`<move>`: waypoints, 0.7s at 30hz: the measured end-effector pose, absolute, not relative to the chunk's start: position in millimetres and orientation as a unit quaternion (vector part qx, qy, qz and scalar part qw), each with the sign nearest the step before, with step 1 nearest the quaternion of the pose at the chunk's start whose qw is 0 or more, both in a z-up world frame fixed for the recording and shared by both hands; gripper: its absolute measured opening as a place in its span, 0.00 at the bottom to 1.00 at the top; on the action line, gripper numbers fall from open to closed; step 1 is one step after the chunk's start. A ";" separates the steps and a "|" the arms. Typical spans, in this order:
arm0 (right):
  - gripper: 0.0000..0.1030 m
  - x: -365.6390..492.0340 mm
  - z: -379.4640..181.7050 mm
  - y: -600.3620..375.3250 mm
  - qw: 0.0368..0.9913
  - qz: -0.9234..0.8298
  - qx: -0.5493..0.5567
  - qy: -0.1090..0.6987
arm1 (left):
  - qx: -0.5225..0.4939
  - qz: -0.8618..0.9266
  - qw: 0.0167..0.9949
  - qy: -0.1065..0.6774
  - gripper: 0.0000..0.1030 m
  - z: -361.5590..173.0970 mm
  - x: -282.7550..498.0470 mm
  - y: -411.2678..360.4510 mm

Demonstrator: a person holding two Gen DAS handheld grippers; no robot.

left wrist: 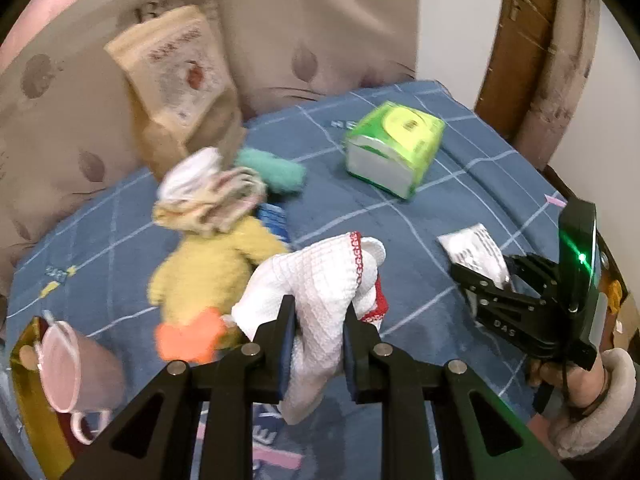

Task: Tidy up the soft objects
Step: 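Carry the white glove into the gold tray and release it with the left gripper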

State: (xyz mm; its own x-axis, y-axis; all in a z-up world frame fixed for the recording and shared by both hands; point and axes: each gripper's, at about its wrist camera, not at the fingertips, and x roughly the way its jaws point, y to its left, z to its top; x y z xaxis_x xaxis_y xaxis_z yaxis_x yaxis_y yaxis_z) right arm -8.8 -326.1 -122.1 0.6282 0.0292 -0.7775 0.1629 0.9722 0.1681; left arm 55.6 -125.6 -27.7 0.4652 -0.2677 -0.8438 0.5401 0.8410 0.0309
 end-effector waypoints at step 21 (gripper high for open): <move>0.40 -7.5 -123.0 -320.3 0.895 -0.046 0.089 0.434 | 0.106 -0.053 0.892 0.437 0.20 19.2 95.8 57.9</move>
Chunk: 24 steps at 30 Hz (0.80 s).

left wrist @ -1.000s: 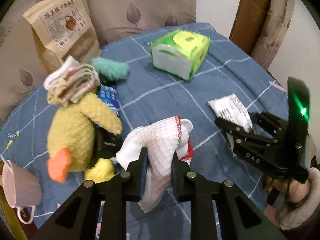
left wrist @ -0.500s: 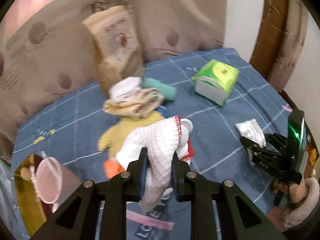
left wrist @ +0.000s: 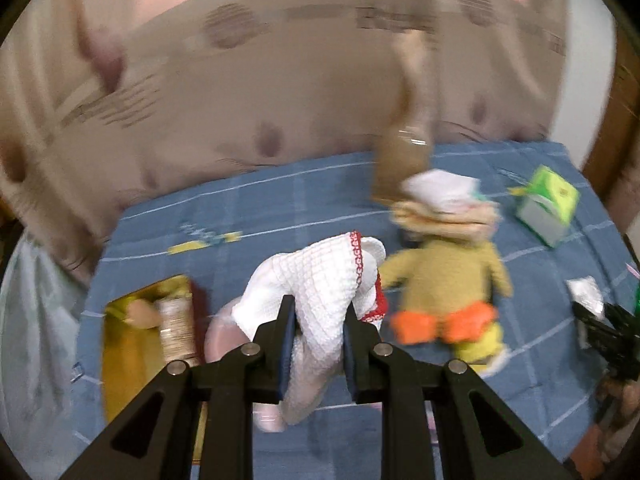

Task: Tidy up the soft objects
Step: 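Carry the white glove into the gold tray and release it with the left gripper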

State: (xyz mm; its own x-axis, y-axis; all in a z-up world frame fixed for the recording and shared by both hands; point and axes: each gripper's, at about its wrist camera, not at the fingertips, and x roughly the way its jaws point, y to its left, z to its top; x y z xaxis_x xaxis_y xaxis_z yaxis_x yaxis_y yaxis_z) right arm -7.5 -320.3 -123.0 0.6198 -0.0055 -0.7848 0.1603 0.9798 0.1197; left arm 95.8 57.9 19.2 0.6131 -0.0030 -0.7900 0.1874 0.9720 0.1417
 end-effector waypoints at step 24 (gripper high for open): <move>0.43 -4.8 -124.7 -312.8 0.895 -0.053 0.067 0.438 | 0.033 0.149 0.844 0.514 0.21 -60.0 127.5 265.0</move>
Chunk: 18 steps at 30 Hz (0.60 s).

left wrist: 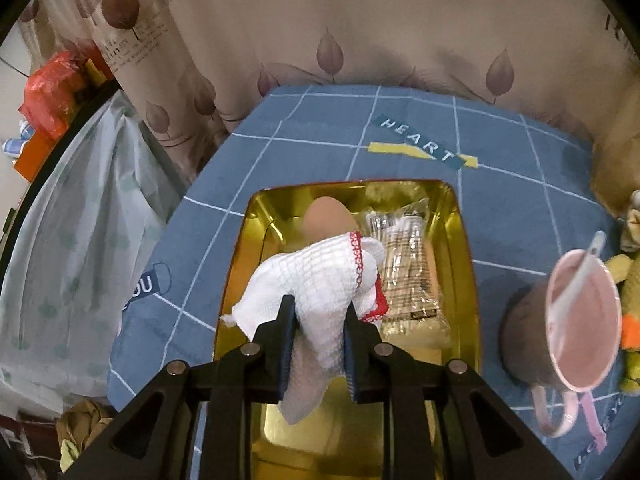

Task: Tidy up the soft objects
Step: 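Carry the white glove into the gold tray and release it with the left gripper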

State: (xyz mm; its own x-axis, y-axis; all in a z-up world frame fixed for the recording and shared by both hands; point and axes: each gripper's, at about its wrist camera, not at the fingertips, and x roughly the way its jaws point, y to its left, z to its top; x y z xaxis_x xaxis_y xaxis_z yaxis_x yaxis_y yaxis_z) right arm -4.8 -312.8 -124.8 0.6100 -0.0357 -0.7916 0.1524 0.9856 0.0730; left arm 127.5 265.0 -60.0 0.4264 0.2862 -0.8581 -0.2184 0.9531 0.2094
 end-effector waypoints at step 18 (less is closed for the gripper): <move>0.43 -3.6 -124.8 -309.9 0.894 -0.057 0.056 0.440 | 0.038 0.184 0.830 0.526 0.38 -88.5 152.7 283.6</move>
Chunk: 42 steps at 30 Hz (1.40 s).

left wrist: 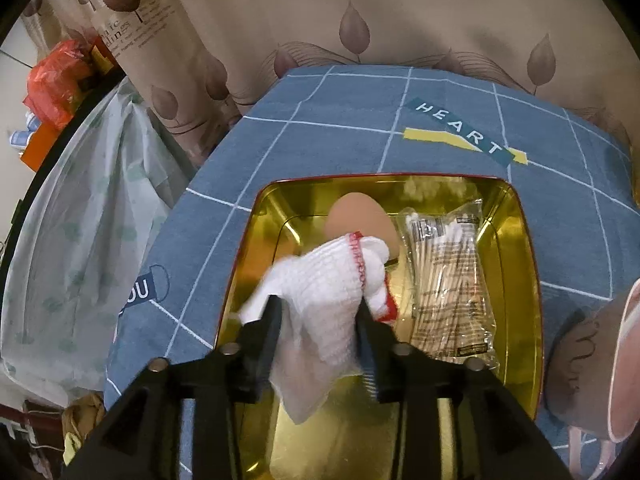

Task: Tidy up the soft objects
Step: 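Carry the white glove into the gold tray and release it with the left gripper, then carry the white glove package into the gold tray and release it with the right gripper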

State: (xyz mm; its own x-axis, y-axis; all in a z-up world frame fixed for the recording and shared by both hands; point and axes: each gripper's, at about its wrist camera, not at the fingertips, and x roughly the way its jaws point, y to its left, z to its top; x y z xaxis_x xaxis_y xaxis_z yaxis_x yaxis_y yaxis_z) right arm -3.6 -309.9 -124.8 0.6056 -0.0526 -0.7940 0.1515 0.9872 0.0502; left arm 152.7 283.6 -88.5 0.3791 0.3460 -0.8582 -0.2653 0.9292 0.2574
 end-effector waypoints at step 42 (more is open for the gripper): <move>0.39 10.2 -111.9 -287.3 0.870 -0.110 0.040 0.478 | 0.007 0.188 0.889 0.417 0.54 -44.3 44.1 291.3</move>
State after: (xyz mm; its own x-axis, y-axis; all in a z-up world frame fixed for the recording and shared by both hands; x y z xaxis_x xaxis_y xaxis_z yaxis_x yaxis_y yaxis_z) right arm 10.2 -287.3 -111.9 0.5179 -0.1535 -0.8416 0.2301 0.9725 -0.0357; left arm 44.1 291.3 -44.3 0.5813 0.3399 -0.7393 -0.3285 0.9293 0.1689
